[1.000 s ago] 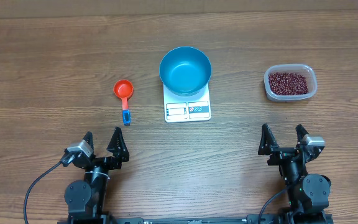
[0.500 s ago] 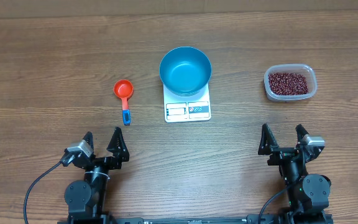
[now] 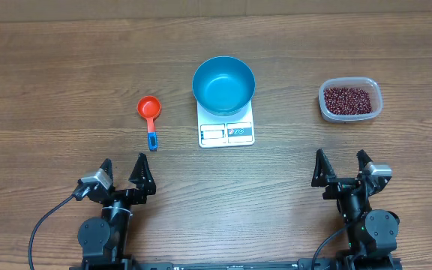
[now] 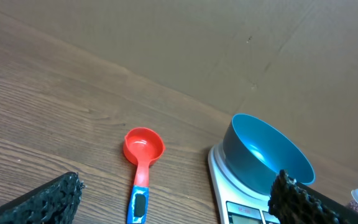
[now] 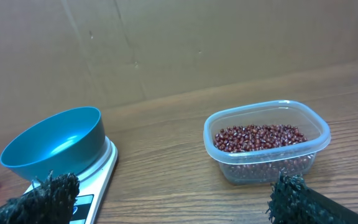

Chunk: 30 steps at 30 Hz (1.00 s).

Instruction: Scoop item into bowl and weigh 150g on scale

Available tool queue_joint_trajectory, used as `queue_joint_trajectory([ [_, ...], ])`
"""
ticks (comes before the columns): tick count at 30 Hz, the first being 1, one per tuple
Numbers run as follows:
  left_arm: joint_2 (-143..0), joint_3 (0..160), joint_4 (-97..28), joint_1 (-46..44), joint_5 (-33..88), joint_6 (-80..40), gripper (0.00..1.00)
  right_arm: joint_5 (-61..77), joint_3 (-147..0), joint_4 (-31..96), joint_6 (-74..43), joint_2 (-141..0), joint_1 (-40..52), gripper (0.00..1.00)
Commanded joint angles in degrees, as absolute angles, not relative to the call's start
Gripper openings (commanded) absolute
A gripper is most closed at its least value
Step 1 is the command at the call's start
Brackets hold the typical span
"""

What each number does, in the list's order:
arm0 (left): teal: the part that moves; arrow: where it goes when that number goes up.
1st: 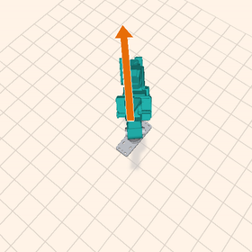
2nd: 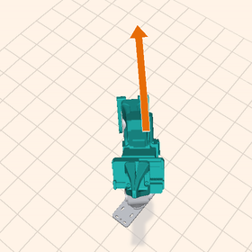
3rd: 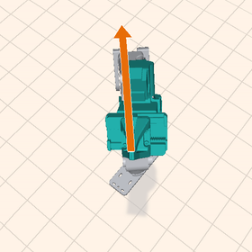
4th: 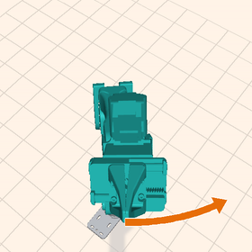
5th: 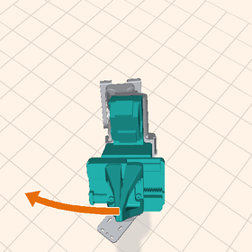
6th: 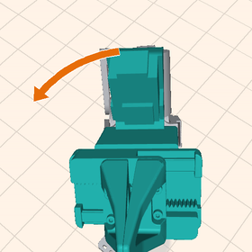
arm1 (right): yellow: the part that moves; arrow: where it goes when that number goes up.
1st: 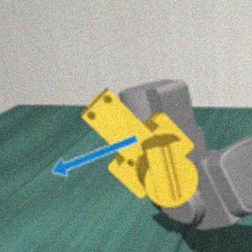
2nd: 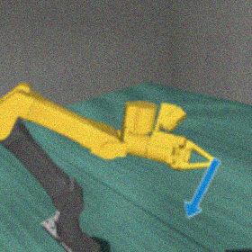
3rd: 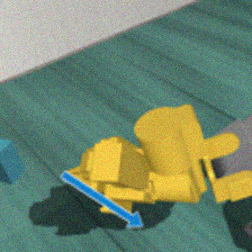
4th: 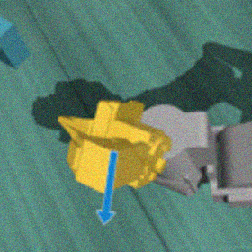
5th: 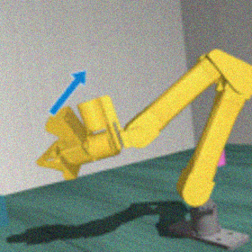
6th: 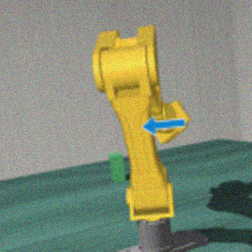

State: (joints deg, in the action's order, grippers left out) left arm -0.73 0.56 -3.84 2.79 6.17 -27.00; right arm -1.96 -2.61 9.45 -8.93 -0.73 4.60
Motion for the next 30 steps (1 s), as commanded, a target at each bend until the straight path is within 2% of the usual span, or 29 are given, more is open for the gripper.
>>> queue_joint_trajectory([
  [1,-0.25,0.27,-4.01,3.31,5.56,-26.13,0.99,-2.48,-2.48,9.04,-8.67,-0.16,4.91,1.00],
  [25,-0.25,0.27,-4.01,3.31,5.52,-26.13,0.99,-2.48,-2.48,9.06,-8.67,-0.16,4.91,1.00],
  [30,-0.25,0.27,-3.99,3.31,2.37,-26.37,1.00,-2.48,-2.48,9.04,-8.67,-0.16,4.91,1.00],
])
